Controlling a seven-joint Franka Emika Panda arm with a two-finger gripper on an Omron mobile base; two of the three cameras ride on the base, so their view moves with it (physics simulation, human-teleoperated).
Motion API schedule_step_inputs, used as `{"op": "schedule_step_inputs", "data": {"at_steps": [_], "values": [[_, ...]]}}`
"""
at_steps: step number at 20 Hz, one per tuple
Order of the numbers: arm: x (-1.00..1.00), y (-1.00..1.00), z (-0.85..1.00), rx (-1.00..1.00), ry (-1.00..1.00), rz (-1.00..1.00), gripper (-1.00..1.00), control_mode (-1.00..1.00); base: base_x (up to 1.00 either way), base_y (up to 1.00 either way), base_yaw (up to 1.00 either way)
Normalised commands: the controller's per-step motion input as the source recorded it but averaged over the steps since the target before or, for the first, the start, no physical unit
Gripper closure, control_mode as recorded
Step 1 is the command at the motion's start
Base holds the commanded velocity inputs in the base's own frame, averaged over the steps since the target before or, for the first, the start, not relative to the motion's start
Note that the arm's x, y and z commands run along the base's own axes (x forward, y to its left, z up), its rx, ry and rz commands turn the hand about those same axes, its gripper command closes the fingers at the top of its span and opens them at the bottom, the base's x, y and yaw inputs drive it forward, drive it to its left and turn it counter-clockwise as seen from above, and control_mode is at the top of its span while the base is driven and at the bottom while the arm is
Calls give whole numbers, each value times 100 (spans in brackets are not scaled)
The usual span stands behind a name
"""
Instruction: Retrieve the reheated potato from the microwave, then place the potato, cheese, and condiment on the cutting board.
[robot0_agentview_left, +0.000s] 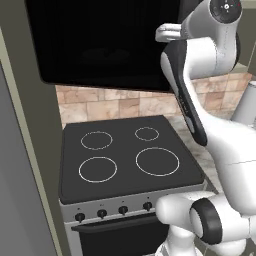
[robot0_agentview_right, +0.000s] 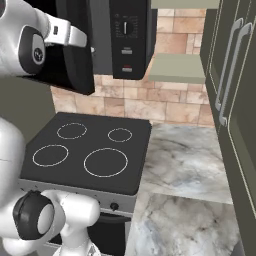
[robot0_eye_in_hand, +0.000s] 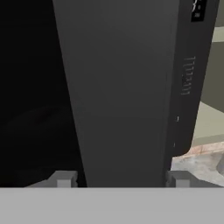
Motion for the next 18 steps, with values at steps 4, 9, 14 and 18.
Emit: {"op": "schedule_step_inputs", "data": {"at_steps": [4,9,14,18], "values": [[-72,28,5,2,-4,-1,100,-100,0,0,0],[-68,28,5,2,-1,-3,100,-100,0,0,0],[-62,31,4,1,0,-4,100,-100,0,0,0],[-55,31,6,1,0,-4,100,-100,0,0,0]]}}
